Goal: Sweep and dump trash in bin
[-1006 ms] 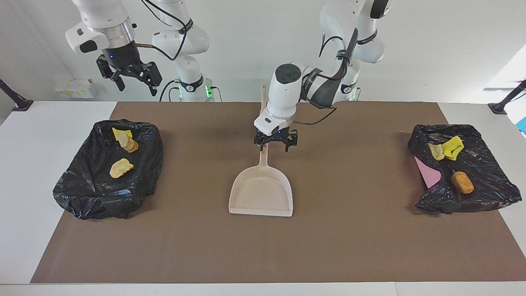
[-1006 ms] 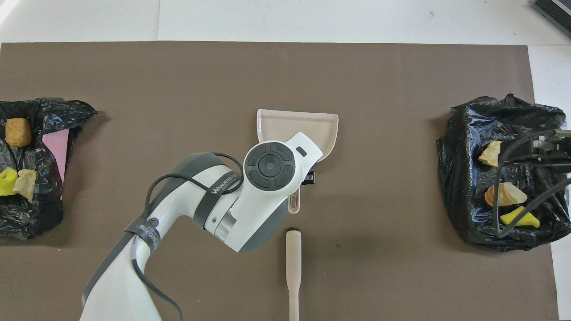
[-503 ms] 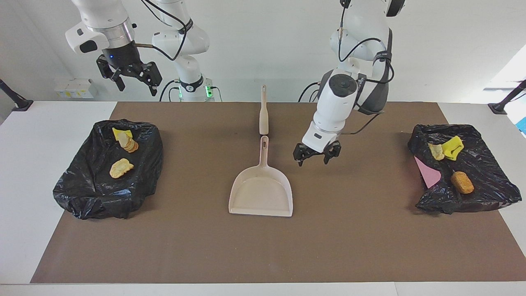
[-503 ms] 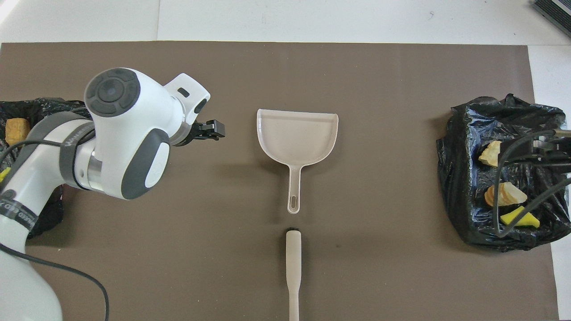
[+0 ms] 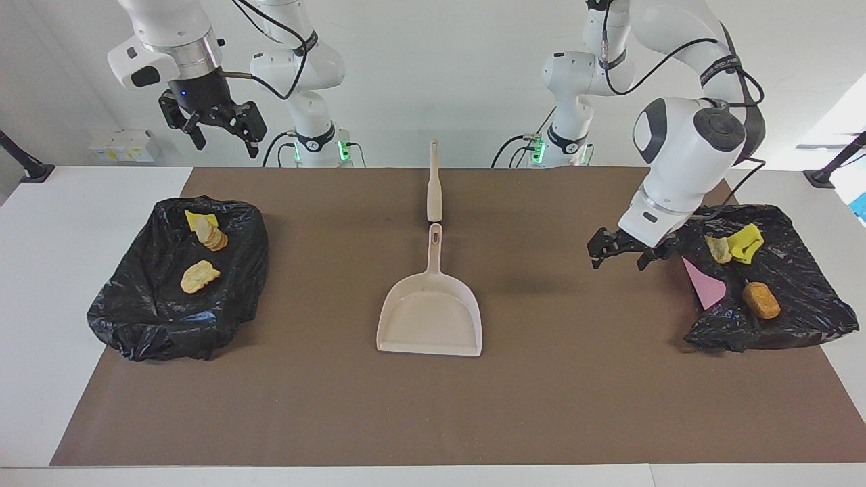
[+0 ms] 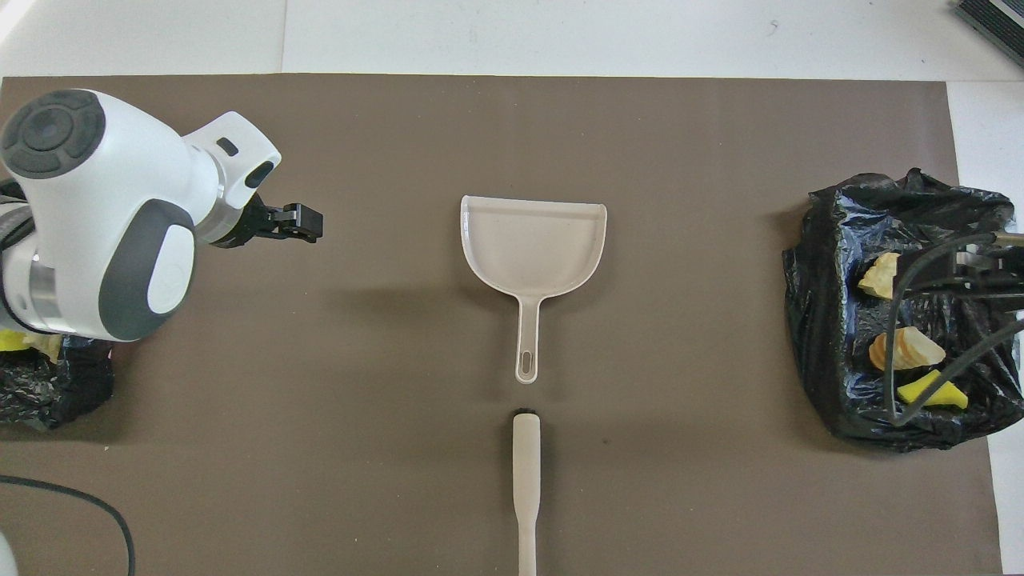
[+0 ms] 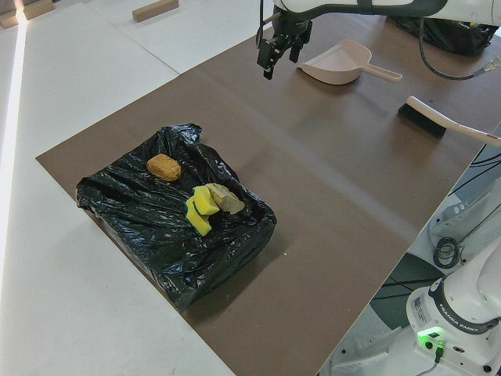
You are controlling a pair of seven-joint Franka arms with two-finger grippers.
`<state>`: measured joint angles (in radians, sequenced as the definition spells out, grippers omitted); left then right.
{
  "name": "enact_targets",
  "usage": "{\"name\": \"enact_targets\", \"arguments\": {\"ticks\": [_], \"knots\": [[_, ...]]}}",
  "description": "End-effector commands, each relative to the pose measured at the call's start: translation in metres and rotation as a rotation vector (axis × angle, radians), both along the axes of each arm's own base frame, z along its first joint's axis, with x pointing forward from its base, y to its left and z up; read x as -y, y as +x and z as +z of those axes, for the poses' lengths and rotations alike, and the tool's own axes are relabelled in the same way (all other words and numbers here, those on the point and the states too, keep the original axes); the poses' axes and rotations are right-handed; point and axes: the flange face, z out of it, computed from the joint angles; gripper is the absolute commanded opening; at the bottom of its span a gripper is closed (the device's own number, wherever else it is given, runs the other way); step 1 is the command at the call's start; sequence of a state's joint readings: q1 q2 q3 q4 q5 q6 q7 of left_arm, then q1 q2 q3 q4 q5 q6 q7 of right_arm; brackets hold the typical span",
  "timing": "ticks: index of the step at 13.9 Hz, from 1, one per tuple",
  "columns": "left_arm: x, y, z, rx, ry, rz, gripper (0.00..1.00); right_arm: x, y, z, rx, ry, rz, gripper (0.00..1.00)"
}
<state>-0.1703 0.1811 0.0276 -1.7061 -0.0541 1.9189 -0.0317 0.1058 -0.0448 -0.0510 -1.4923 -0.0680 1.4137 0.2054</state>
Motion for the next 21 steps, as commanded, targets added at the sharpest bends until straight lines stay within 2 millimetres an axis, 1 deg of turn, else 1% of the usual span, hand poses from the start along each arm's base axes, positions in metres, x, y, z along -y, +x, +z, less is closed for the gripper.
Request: {"name": "enact_targets", "arguments": {"ticks": [1,2,3,4,5,6,7,8,10,11,13,16,17,20,21], "knots": [[-0.034,0.002,0.015,-0.021,-0.002,-0.023,1.00,0.002,-0.006,0.001,-0.003,0.003,-0.007,1.00],[-0.041,0.004,0.023,-0.022,-0.002,-0.016,1.00,0.002,-0.006,0.001,-0.003,0.003,-0.007,1.00],[-0.043,0.007,0.029,-0.022,-0.003,-0.013,1.00,0.003,-0.006,0.001,-0.003,0.003,-0.009,1.00],[-0.050,0.007,0.034,-0.018,-0.005,0.002,1.00,0.002,-0.006,0.001,-0.003,0.003,-0.007,1.00],[-0.054,0.004,0.040,-0.021,-0.009,0.004,1.00,0.002,-0.006,0.001,-0.003,0.003,-0.007,1.00],[-0.060,0.001,0.050,-0.033,-0.006,0.006,1.00,0.002,-0.006,0.001,-0.003,0.003,-0.007,1.00],[-0.062,-0.001,0.061,-0.041,-0.003,-0.001,1.00,0.002,-0.006,0.001,-0.003,0.003,-0.009,1.00],[-0.064,-0.003,0.065,-0.047,-0.002,-0.001,1.00,0.002,-0.006,0.001,-0.003,0.003,-0.007,1.00],[-0.064,-0.015,0.089,-0.019,0.000,-0.045,1.00,0.002,-0.006,0.001,-0.003,0.003,-0.007,1.00],[-0.066,-0.020,0.094,-0.030,0.001,-0.068,1.00,0.002,-0.006,0.001,-0.003,0.003,-0.007,1.00],[-0.068,-0.037,0.111,-0.027,0.002,-0.071,1.00,0.002,-0.006,0.001,-0.003,0.003,-0.007,1.00],[-0.075,-0.062,0.125,-0.029,0.007,-0.046,1.00,0.002,-0.006,0.001,-0.003,0.003,-0.007,1.00],[-0.078,-0.066,0.127,-0.027,0.008,-0.040,1.00,0.002,-0.006,0.001,-0.003,0.003,-0.007,1.00],[-0.081,-0.068,0.132,-0.030,0.007,-0.036,1.00,0.002,-0.006,0.001,-0.003,0.003,-0.007,1.00],[-0.083,-0.069,0.132,-0.058,0.007,-0.036,1.00,0.002,-0.006,0.001,-0.003,0.003,-0.007,1.00]]}}
